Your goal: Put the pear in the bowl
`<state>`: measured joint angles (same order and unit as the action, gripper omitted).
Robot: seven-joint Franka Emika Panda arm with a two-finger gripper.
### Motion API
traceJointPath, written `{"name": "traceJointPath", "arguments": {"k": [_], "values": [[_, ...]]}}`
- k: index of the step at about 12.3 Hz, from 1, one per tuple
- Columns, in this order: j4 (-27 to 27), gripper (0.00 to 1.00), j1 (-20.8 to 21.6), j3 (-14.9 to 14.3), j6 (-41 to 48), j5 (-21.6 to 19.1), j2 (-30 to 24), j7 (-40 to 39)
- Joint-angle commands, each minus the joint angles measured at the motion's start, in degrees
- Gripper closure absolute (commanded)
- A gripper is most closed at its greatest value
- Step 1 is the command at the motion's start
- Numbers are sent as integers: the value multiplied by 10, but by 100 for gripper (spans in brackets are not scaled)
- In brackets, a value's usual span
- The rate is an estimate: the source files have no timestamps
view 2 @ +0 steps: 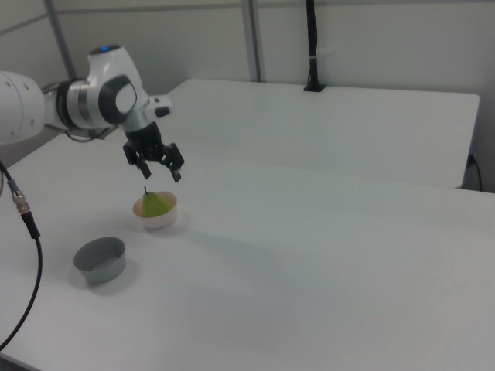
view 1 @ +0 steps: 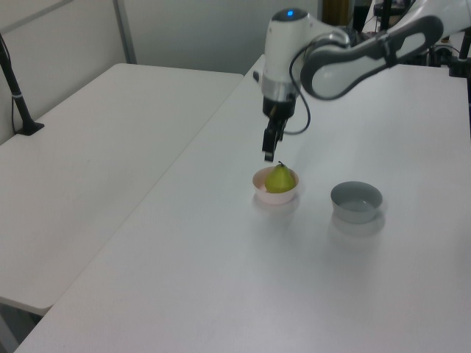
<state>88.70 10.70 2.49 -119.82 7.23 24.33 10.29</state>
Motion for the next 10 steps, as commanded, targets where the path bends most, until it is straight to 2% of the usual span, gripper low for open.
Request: {"name": "traceJointPath", "arguments": {"k": [1,5,7,10], "values": [[17,0,-30,-3,108,0,-101,-12],[20,0,-73,-3,203,-9,-175,-53],[20,0,-96,-6,236,-32,-203,-82],[21,0,-104,-27,281,-49,-234,-107]]}}
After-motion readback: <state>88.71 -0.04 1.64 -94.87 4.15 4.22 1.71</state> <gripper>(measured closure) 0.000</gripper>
